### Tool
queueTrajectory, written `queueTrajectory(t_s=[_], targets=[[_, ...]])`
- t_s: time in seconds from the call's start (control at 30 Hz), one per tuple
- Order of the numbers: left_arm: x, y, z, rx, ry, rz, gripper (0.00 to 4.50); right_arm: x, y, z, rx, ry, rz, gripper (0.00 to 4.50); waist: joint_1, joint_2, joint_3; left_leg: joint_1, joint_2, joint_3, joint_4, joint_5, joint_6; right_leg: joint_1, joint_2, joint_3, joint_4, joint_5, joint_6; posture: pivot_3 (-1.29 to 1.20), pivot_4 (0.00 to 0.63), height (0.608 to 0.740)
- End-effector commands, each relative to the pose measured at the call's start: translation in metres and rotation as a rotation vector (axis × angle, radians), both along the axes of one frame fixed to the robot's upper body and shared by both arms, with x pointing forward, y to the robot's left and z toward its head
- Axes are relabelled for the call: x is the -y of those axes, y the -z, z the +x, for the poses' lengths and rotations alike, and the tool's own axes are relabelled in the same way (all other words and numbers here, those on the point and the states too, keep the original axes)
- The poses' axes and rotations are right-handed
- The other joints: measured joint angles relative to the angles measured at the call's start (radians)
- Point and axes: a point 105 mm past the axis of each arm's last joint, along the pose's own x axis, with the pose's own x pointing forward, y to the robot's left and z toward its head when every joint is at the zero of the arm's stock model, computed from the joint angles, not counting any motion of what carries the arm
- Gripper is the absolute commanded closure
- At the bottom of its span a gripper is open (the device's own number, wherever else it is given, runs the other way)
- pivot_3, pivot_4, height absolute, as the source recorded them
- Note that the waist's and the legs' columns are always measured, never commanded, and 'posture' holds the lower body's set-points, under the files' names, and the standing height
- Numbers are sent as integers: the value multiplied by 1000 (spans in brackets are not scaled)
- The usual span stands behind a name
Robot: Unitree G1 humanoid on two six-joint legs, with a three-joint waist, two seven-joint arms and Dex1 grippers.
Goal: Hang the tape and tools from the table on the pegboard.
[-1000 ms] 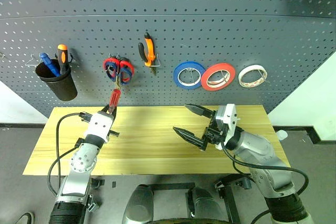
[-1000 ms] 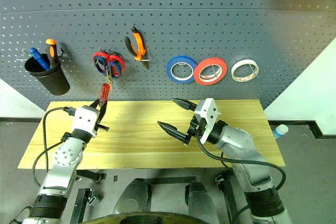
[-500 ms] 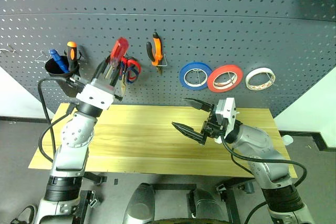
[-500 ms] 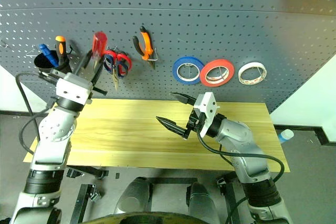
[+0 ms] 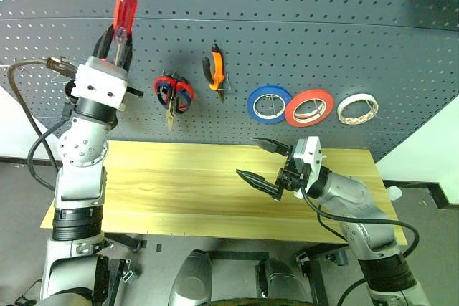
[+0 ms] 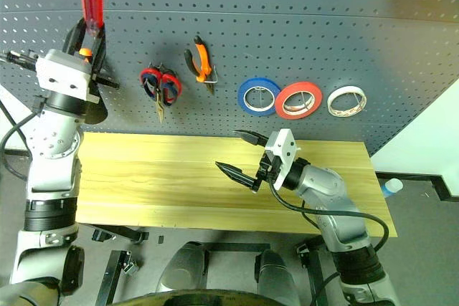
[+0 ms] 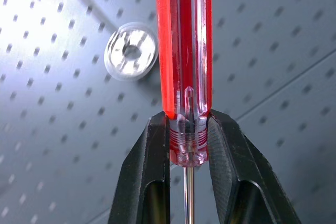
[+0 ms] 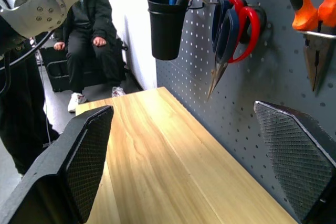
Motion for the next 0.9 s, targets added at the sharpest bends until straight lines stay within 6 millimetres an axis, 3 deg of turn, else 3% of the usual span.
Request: queueTrajectory(t_s=[0.03,0.4,0.73,0.9], targets=[[-19,-24,-5,84,-49,-44,3863,1,-7,-2,39,-2,4,0,0,0,0,0,0,0,0,0,0,0,0,0,0,0,0,380,55,677],[-66,-16,4,36,-184,-224,3863,3,-4,-5,29,7,-9,0,0,-1,-1,1,0,0,0,0,0,1,0,0,1,0,0,376,59,677],[-73,4,11,-33,-205,-307,3863,4,-3,-5,22,15,-17,0,1,-2,-1,1,0,0,1,0,0,1,0,-1,2,0,0,366,69,677],[-78,23,15,-97,-228,-334,3863,6,-2,-6,17,24,-22,0,0,-2,-1,2,0,0,1,0,0,1,0,-1,2,0,0,357,76,677]])
